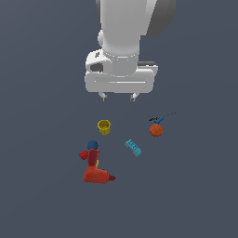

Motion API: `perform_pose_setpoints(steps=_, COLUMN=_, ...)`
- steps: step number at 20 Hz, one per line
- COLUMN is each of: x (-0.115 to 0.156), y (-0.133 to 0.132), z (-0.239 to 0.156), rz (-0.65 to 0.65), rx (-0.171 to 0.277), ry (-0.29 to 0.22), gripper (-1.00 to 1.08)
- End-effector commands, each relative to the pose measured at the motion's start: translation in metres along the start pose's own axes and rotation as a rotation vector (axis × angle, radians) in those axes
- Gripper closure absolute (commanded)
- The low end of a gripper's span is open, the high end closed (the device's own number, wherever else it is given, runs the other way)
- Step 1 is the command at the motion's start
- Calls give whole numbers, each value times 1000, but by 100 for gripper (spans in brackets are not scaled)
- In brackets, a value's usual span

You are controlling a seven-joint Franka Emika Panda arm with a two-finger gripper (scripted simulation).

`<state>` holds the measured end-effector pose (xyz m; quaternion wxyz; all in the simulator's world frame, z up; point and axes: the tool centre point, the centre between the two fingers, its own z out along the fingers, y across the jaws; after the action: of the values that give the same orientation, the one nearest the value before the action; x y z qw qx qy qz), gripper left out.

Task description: Pick up a designated object from a clutter of objects.

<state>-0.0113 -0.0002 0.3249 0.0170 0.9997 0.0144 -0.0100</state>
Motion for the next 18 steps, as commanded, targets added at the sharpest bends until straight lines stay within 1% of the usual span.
perform_pose_setpoints(steps=1, x=0, y=0, z=0, rz=0, rx=0, ry=0, gripper=-92)
perform_pose_setpoints(steps=10, x=3, y=-2, z=1, rz=-40, rx=-27, ry=-2, gripper=-92)
perform_pose_setpoints(steps=18, x=3, y=-5, z=5, rz=-26, rx=-26, ry=-1, gripper=-92)
